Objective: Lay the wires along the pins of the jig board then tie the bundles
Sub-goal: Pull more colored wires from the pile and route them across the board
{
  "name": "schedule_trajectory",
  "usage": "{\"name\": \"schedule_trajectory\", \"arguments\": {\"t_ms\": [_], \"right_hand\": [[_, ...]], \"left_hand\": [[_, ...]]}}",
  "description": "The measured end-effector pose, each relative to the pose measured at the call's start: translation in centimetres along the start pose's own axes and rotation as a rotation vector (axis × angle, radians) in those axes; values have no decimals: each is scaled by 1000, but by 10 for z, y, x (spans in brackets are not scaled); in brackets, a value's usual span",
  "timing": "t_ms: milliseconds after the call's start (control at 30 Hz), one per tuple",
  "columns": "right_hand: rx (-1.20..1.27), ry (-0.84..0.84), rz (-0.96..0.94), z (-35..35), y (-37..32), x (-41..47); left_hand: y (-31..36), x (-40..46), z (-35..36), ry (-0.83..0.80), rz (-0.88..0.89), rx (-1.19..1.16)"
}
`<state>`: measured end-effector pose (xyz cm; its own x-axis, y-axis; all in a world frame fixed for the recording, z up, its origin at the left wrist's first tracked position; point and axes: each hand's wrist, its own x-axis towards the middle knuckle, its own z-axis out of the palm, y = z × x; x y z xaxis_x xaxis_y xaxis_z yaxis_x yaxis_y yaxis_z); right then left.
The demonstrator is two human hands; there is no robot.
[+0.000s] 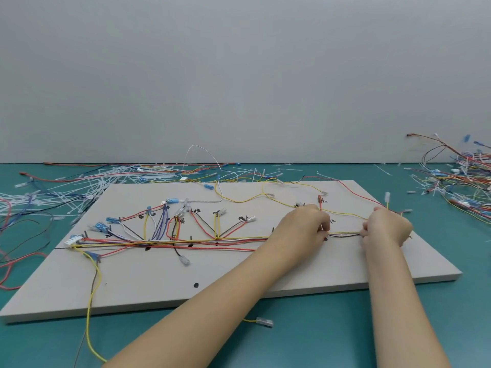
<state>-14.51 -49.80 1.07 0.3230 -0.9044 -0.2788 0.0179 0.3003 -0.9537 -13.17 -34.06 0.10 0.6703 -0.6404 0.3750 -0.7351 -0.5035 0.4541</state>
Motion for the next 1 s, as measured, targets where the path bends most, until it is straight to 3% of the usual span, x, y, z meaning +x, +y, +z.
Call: {"name": "schedule_trajectory", "arguments": {"t_ms": [67, 233, 433, 633, 767, 1000], "right_hand": [[-155, 42, -134, 0, 4, 2], [-279, 37, -382, 4, 6, 4], [-258, -31, -473, 11, 2, -6], [-365, -100, -636, 16, -2, -10], [-570, -93, -643, 13, -7, -4], [-987, -106, -390, -4, -7, 20]], "left_hand": [[1, 4, 0, -19, 20, -4], [10, 17, 9, -46, 50, 66], [28, 36, 24, -18, -26, 281], [44, 41, 34, -29, -172, -85], [47, 40, 41, 14, -187, -141], [44, 39, 56, 93, -107, 45]]}}
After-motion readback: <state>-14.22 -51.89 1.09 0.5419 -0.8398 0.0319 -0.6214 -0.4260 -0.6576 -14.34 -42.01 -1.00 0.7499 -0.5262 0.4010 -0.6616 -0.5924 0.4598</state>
